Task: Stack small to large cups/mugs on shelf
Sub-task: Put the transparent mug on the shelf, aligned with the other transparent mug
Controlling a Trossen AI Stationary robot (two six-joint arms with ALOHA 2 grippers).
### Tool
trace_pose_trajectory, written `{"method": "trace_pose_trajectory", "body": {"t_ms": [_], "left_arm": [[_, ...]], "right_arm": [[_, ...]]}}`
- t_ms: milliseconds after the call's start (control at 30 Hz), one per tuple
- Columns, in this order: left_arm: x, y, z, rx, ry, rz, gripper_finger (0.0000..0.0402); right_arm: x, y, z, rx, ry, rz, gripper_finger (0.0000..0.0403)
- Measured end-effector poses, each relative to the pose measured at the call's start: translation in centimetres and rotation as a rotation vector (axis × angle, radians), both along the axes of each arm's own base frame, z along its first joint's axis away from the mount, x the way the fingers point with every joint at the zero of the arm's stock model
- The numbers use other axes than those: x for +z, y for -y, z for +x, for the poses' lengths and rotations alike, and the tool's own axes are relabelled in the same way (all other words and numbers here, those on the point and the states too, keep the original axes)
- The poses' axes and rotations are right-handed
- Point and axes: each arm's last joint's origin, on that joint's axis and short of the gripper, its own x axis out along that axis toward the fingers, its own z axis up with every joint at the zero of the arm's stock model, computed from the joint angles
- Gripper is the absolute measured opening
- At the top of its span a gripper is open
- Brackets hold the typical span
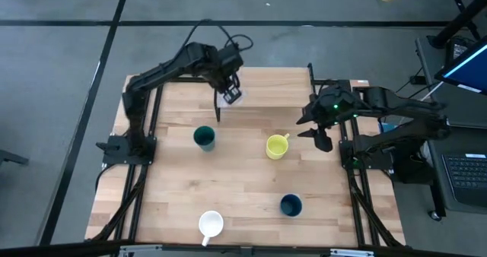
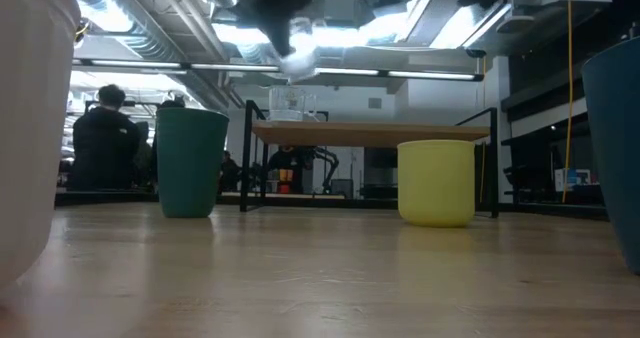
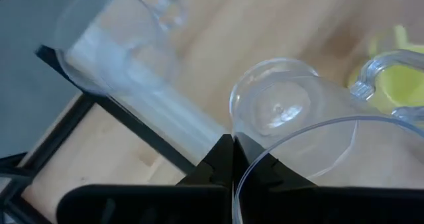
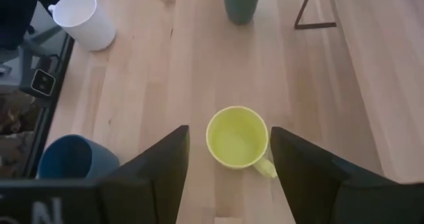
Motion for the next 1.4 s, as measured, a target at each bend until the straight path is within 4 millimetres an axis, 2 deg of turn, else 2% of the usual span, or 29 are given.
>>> {"method": "trace_pose_trajectory", "body": {"t_ms": [167,400,933,1400], "left_arm": [[-1.4,-1.9,0.8,0.033,-0.084,-0.04,0.0],[-3.1,-2.4,1.8,0.048,-0.11,-0.088,0.0],[-3.3,-2.8,1.9,0.135,-0.107,-0.087,0.0],[-3.3,-3.0,1.8,0.14,-0.124,-0.048,0.0]], "right_arm": [[0.3,-0.1,-1.1,-0.017,-0.008,0.017,0.0213],[0.3,-0.1,-1.7,-0.016,-0.019,0.016,0.0213],[0.3,-0.1,-1.8,0.004,-0.03,-0.002,0.0213],[0.3,-0.1,-1.7,0.007,-0.024,-0.006,0.0213]]}}
